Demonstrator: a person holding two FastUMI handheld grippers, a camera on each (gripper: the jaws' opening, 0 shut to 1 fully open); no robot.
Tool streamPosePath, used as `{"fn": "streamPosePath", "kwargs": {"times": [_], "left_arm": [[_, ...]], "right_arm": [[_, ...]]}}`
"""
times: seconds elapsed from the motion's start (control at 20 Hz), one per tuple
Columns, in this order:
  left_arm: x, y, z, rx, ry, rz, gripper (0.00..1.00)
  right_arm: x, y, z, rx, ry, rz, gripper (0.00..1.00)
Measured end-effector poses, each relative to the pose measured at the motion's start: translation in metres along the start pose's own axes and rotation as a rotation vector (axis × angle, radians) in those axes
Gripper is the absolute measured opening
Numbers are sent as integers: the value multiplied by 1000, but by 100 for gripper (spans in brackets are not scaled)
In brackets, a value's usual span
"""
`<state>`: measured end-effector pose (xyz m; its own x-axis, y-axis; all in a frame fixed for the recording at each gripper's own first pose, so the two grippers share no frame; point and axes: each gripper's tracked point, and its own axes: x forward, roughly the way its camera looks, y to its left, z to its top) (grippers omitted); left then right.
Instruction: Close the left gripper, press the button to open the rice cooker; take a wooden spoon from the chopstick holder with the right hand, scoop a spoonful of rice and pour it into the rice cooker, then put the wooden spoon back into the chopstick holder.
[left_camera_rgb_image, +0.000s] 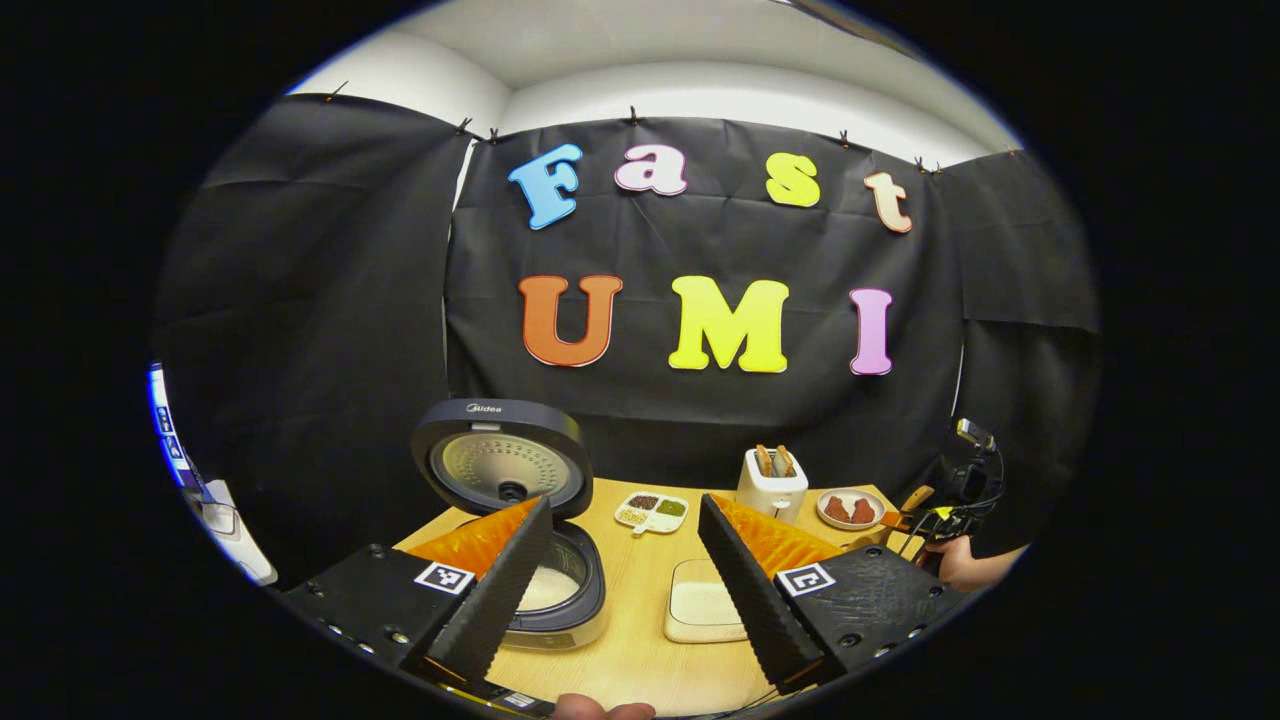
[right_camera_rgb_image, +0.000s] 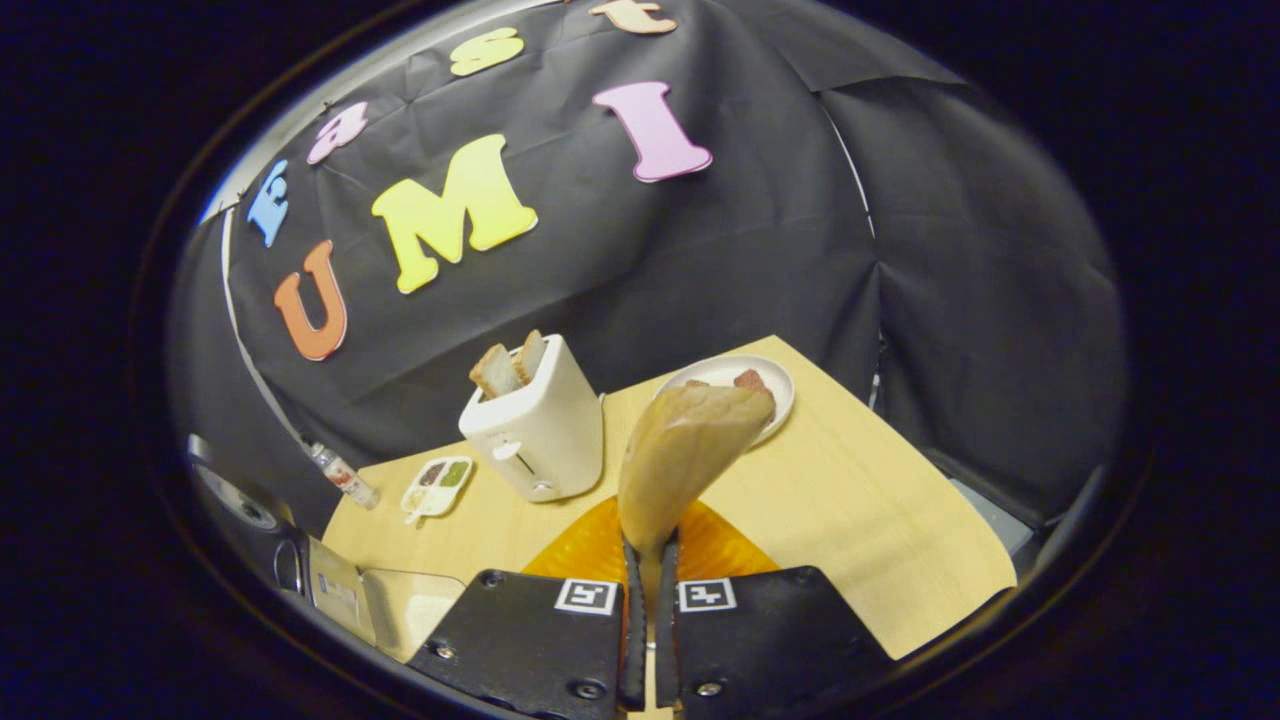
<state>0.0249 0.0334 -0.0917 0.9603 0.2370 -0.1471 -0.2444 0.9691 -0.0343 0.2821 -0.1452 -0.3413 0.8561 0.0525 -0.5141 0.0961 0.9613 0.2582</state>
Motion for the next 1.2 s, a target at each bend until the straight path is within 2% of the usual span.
{"fn": "streamPosePath", "kwargs": {"times": [0.3, 0.6, 0.7, 0.75, 0.85, 0.9, 1.0, 1.15, 1.2], "left_arm": [[-4, 4, -3, 2, 12, 39, 95], [-5, 3, -2, 5, 8, 37, 95], [-3, 3, -1, 1, 3, 33, 95], [-3, 3, 0, -1, -2, 32, 95], [-3, 7, 4, -10, -12, 31, 95], [-2, 8, 6, -15, -19, 28, 95], [1, 12, 10, -19, -31, 28, 95], [1, 19, 12, -30, -45, 21, 95], [3, 22, 13, -32, -49, 21, 95]], "right_arm": [[12, 2, -23, -38, 16, 3, 13], [10, 2, -21, -49, 3, 20, 22], [6, -1, -15, -71, -12, 0, 43], [4, -1, -10, -80, -25, -5, 57], [-5, -3, 2, -96, -50, -27, 73], [-11, -4, 11, -115, -73, -40, 78], [-29, 0, 38, -154, -140, -48, 76], [-66, 28, 92, -233, -271, -21, 83], [-77, 43, 104, -276, -312, -5, 80]]}}
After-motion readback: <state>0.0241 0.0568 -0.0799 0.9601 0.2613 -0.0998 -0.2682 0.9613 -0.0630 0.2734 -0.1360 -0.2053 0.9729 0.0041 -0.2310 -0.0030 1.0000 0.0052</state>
